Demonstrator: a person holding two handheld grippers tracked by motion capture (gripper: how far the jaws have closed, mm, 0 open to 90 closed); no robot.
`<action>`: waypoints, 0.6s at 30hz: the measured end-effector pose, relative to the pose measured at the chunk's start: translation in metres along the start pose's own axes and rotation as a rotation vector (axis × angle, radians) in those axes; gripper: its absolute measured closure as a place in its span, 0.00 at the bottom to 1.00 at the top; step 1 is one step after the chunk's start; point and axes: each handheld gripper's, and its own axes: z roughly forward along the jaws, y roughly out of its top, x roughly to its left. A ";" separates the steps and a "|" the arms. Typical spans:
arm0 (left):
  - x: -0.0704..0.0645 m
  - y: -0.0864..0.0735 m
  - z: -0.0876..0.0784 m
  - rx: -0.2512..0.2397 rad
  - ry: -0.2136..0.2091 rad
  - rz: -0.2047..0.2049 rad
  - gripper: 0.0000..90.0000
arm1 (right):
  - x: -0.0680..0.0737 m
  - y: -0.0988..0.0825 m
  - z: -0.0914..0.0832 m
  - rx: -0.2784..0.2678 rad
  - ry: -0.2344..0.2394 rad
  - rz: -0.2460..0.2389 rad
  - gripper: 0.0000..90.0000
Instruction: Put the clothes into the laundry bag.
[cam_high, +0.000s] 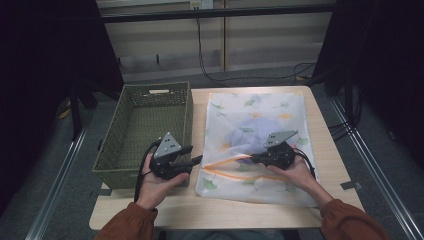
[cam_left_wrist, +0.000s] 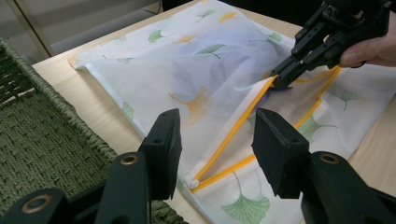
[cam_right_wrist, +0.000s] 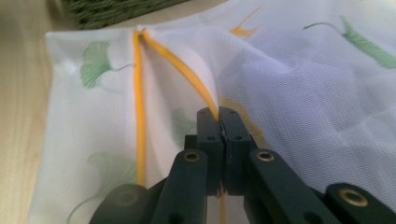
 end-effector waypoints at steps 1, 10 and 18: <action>0.000 0.000 0.000 -0.005 -0.001 0.000 0.58 | 0.001 -0.001 0.001 0.011 0.014 -0.001 0.99; 0.002 -0.003 0.001 -0.012 -0.002 -0.017 0.58 | 0.000 -0.015 0.020 0.141 0.111 -0.004 1.00; 0.003 -0.005 -0.002 -0.022 0.002 -0.027 0.57 | -0.002 -0.017 0.022 0.202 0.105 0.001 1.00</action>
